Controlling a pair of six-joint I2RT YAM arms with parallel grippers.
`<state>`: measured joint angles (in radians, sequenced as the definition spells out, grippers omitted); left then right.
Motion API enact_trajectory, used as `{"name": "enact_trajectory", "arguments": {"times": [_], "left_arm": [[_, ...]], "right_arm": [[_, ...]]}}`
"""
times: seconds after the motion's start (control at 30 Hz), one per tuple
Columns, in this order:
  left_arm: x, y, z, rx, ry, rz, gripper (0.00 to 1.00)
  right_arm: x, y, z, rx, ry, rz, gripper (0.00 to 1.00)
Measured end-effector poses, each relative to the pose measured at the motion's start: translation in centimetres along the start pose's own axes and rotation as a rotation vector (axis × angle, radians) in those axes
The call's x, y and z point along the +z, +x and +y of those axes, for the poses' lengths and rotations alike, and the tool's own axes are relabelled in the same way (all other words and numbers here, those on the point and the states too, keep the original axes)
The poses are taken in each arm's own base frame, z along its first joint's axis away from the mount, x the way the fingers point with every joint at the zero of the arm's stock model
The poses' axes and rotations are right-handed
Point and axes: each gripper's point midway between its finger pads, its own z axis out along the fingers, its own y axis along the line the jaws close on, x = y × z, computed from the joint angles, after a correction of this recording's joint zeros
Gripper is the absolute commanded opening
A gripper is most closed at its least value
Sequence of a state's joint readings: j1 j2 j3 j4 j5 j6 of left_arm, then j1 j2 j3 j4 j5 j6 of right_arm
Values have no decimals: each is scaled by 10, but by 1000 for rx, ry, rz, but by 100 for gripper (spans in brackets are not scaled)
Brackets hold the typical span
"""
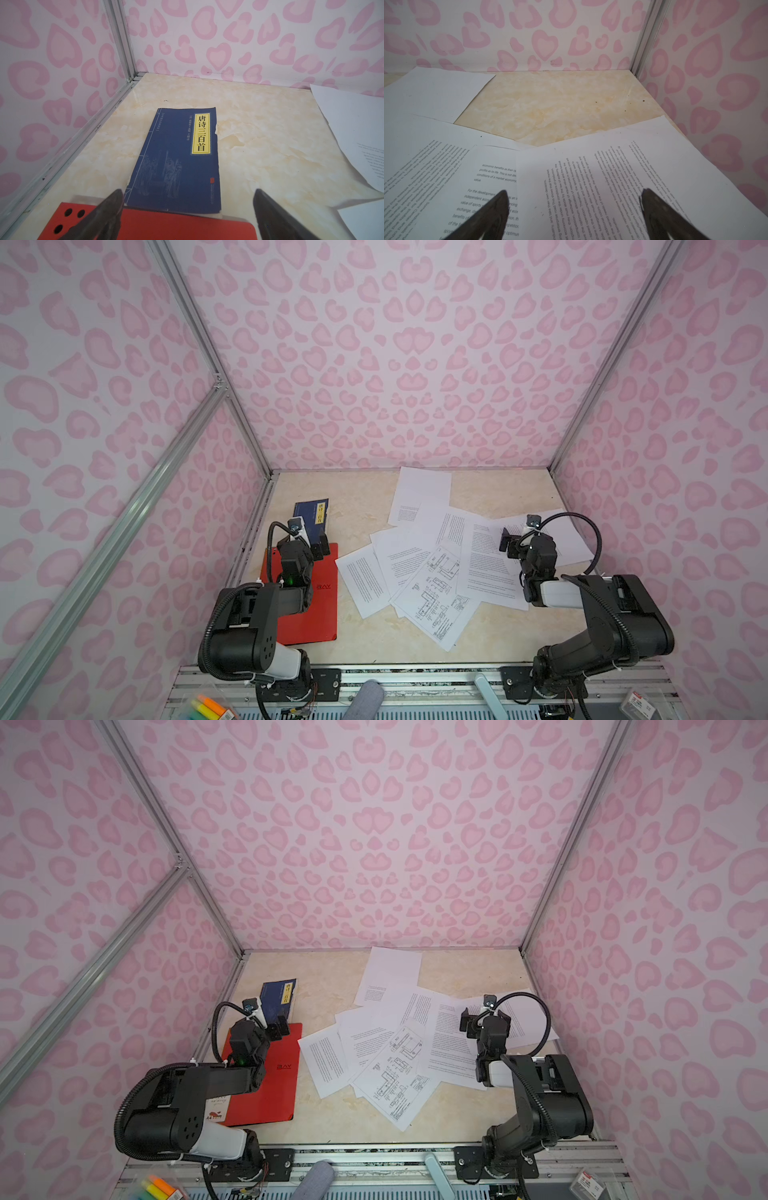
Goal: Put the files into the folder
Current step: 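Move left gripper toward the red folder while right gripper moves over papers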
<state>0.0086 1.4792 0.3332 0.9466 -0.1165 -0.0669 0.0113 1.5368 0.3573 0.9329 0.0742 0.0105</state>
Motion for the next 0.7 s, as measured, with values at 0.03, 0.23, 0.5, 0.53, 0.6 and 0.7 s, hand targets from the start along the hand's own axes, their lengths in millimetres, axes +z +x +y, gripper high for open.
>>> {"name": "enact_trajectory", "arguments": {"times": [0.03, 0.23, 0.5, 0.53, 0.6, 0.7], "left_arm": [[0, 0, -1, 1, 3, 1, 98], [0, 1, -1, 8, 8, 4, 98], [0, 1, -2, 11, 13, 5, 98], [0, 1, -2, 11, 13, 5, 98], [0, 1, -2, 11, 13, 5, 98], [0, 1, -2, 11, 13, 5, 98]], "right_arm": [[0, 0, 0, -1, 0, 0, 100], [0, 0, 1, -4, -2, 0, 100], [0, 0, 3, -5, -6, 0, 100], [0, 0, 3, -5, -6, 0, 100], [0, 0, 3, -5, -6, 0, 100], [0, 0, 3, -5, -6, 0, 100]]}}
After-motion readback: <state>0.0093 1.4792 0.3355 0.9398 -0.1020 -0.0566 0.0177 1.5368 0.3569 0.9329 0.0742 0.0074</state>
